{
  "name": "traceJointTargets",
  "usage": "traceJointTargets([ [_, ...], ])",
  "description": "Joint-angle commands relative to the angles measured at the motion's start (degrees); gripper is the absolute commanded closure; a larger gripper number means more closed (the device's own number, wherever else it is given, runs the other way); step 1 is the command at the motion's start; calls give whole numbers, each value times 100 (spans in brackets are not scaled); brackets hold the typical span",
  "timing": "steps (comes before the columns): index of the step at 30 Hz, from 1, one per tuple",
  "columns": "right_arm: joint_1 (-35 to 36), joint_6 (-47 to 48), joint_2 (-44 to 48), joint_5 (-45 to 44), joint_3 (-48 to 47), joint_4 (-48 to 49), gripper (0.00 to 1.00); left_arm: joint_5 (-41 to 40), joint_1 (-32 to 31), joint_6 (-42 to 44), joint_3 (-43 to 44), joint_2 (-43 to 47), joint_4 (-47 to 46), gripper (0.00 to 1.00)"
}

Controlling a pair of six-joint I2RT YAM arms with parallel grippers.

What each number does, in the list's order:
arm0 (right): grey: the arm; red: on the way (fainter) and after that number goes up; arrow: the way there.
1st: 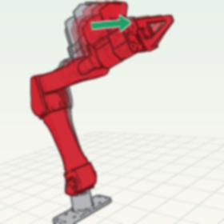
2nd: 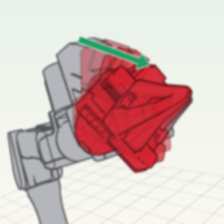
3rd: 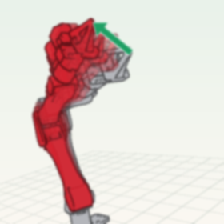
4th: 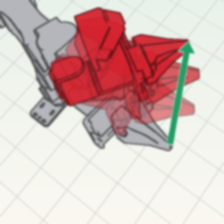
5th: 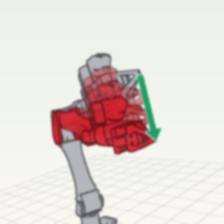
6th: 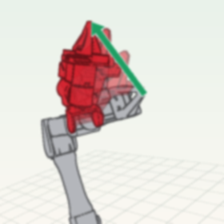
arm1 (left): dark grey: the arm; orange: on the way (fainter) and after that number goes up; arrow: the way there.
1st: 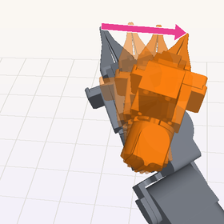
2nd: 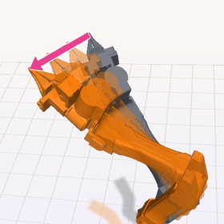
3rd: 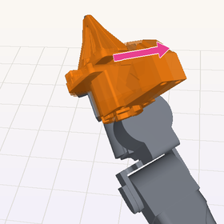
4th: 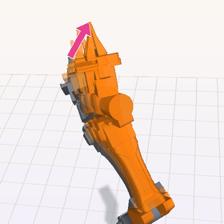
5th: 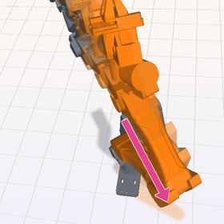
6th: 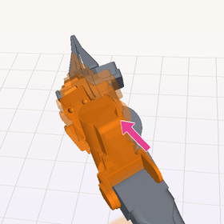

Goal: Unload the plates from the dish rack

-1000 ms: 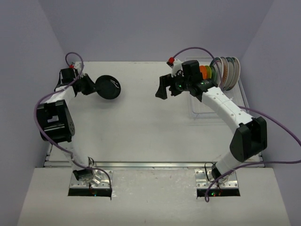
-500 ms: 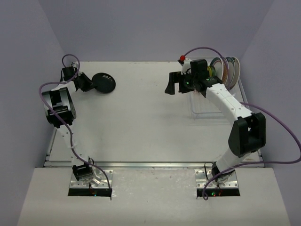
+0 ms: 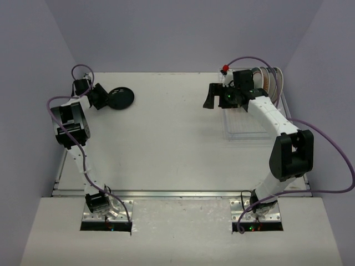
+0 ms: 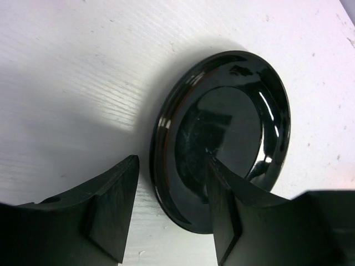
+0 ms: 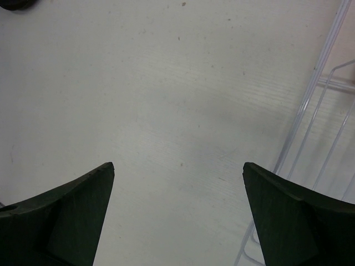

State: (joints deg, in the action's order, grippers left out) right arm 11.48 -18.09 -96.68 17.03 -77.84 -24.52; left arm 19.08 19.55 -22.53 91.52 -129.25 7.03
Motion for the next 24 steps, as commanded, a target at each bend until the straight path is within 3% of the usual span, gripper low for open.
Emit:
traceJointTargets([
  [1,-6,349,79,-770,-341,114,3,-746,57,412,-183,259,354,50],
  [7,-32,1102,-35,-2272,-720,220,10,-1121,-44,1073,-668,1348,347,49],
  [14,-313,1308,-467,-3222,-1119,719,33,-2399,-1364,2410,-2488,3694,-522,49],
  [16,-366,1337,-698,-3348,-1355,767,37,-2515,-1733,2508,-2996,4316,-867,45],
  [24,-468,1287,-1452,-3748,-1837,984,44,-2568,-1861,2564,-3065,4651,-721,45],
])
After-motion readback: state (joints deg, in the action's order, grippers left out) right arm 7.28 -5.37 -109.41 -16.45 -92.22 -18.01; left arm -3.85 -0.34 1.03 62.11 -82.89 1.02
